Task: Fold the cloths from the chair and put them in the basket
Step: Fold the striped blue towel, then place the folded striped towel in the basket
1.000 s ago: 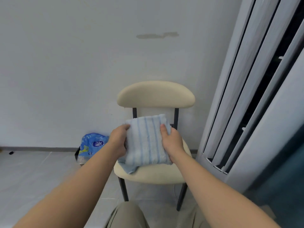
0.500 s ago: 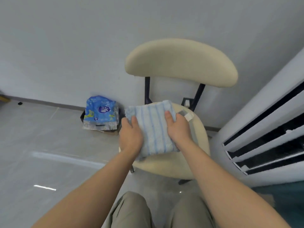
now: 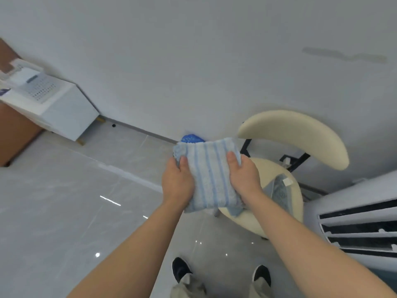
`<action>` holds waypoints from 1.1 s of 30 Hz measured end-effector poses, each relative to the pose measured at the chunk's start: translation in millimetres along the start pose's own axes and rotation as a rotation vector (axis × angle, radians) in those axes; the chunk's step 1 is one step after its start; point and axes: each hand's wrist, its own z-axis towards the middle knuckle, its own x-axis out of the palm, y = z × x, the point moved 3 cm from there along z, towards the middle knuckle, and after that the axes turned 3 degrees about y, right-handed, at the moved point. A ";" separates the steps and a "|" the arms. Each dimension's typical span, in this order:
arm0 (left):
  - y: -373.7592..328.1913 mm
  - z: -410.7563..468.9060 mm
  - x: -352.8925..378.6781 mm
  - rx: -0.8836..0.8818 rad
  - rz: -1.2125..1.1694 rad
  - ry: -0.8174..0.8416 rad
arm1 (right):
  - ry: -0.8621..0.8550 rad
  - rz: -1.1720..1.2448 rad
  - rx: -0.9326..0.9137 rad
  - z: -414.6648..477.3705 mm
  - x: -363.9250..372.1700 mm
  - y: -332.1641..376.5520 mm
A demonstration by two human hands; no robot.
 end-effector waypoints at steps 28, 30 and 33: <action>-12.8 409.7 -381.1 0.013 0.065 -0.197 | 0.187 0.137 -0.109 174.3 443.4 331.0; -12.4 441.1 -404.9 0.002 0.064 -0.216 | 0.218 0.114 -0.108 188.5 471.3 357.7; -1.2 495.9 -446.9 -0.032 0.067 -0.236 | 0.249 0.096 -0.115 211.8 524.5 399.3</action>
